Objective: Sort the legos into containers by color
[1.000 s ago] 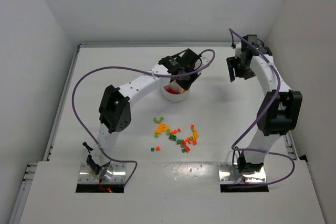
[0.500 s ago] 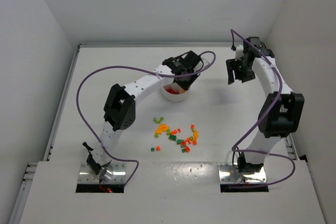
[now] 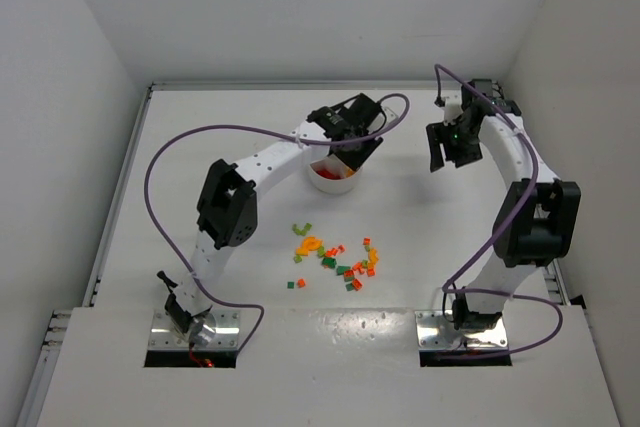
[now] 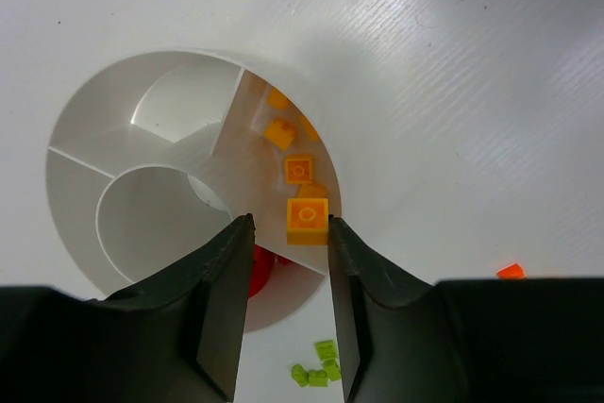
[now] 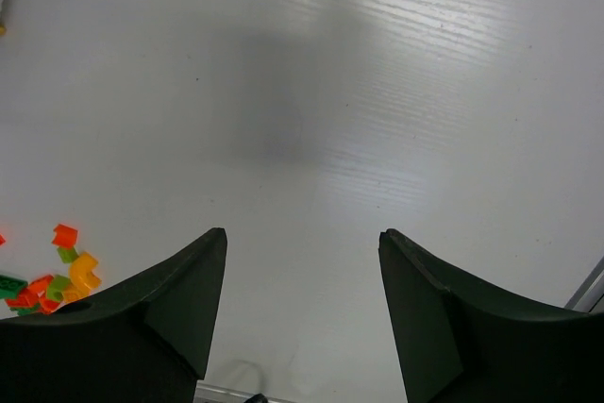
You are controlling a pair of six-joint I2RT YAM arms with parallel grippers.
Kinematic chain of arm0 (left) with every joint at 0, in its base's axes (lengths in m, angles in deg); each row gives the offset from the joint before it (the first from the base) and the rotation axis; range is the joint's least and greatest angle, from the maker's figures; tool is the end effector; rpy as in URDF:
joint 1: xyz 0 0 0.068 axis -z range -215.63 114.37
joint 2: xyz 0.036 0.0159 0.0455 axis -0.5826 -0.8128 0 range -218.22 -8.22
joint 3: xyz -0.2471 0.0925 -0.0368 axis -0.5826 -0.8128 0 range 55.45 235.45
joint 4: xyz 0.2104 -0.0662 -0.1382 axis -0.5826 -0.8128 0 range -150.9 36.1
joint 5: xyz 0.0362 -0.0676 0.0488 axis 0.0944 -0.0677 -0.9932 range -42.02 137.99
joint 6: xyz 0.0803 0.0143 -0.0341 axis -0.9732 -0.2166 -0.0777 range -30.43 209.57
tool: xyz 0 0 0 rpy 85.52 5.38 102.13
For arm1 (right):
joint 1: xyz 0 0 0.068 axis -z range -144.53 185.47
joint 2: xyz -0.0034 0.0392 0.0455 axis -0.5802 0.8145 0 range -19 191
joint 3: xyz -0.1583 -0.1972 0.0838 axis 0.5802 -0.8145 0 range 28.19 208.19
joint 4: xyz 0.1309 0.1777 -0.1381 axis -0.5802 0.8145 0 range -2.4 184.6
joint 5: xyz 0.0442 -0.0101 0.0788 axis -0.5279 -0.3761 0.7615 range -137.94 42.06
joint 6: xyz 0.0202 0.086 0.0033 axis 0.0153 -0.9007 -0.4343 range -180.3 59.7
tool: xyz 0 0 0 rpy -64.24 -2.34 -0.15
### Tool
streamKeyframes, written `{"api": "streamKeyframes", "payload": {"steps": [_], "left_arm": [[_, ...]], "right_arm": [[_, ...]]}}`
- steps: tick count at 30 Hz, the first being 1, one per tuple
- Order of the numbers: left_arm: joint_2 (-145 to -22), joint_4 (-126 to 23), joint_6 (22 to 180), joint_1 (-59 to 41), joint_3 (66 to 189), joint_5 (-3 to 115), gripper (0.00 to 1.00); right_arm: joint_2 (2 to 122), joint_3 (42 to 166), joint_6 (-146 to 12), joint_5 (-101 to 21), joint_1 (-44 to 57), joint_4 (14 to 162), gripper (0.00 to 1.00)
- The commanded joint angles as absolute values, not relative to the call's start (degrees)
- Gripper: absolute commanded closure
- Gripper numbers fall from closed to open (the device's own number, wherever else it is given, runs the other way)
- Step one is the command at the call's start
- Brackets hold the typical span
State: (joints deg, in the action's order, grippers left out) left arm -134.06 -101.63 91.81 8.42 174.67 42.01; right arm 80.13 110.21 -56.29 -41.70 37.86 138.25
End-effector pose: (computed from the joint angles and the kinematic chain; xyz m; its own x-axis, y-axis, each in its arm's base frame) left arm 0.3711 -0.3476 0.2300 -0.6089 0.5350 -0.5856 0.6246 0.7785 0.0618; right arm 0.3691 -0.0069 0.2124 -0.9226 -0.0310 -0.3846 -0.0643 0.9952 0.0739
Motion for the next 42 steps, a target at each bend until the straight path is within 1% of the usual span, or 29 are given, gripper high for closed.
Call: {"api": "streamKeyframes", "payload": {"steps": [1, 12, 15, 20, 24, 25, 27, 28, 30, 31, 33, 37, 40, 42], "left_arm": [[-132.23, -100.67, 92.56, 6.91, 177.01, 43.24, 0.57], [-130.65, -100.14, 92.56, 6.91, 177.01, 42.71, 0.57], [-128.99, -99.52, 92.56, 6.29, 177.01, 43.23, 0.57], [-122.84, -95.75, 95.19, 3.22, 175.35, 46.57, 0.57], [-114.94, -91.97, 99.31, -2.30, 169.20, 48.77, 0.57], [-113.27, -91.35, 99.93, -3.54, 166.05, 49.30, 0.56], [-108.96, -90.47, 101.43, -7.22, 163.22, 49.83, 0.52], [-107.64, -90.46, 102.30, -8.55, 160.77, 50.61, 0.52], [-104.22, -89.94, 103.10, -12.75, 158.12, 51.58, 0.52], [-103.24, -89.94, 103.10, -14.26, 155.59, 53.94, 0.52], [-101.57, -89.94, 103.71, -17.16, 152.94, 55.89, 0.52], [-98.76, -89.94, 103.72, -25.06, 145.30, 62.20, 0.51], [-97.43, -89.94, 104.24, -29.98, 141.78, 64.94, 0.51], [-95.59, -89.94, 104.25, -32.02, 141.24, 65.56, 0.51]], "right_arm": [[77.86, 109.41, -55.11, -40.20, 37.14, 138.57, 0.34], [78.47, 109.32, -55.11, -39.68, 37.14, 138.57, 0.35], [78.47, 109.32, -53.97, -36.27, 37.14, 139.18, 0.35], [77.33, 106.43, -48.97, -28.44, 34.24, 142.26, 0.40], [74.52, 102.73, -44.22, -28.43, 27.31, 144.63, 0.41], [73.39, 101.86, -43.43, -28.43, 24.07, 144.64, 0.42], [72.33, 99.31, -42.19, -28.43, 20.72, 145.17, 0.42], [71.80, 98.78, -41.50, -28.43, 17.31, 145.17, 0.42], [71.27, 98.24, -40.88, -28.43, 13.77, 143.77, 0.42], [71.96, 99.03, -40.88, -29.38, 10.45, 143.15, 0.44], [73.80, 100.52, -40.88, -30.26, 7.27, 141.40, 0.45], [81.71, 109.46, -40.26, -30.27, -0.98, 139.99, 0.46], [87.41, 114.57, -40.26, -31.50, -5.91, 138.32, 0.46], [90.06, 117.56, -40.26, -31.50, -7.42, 138.31, 0.46]]}}
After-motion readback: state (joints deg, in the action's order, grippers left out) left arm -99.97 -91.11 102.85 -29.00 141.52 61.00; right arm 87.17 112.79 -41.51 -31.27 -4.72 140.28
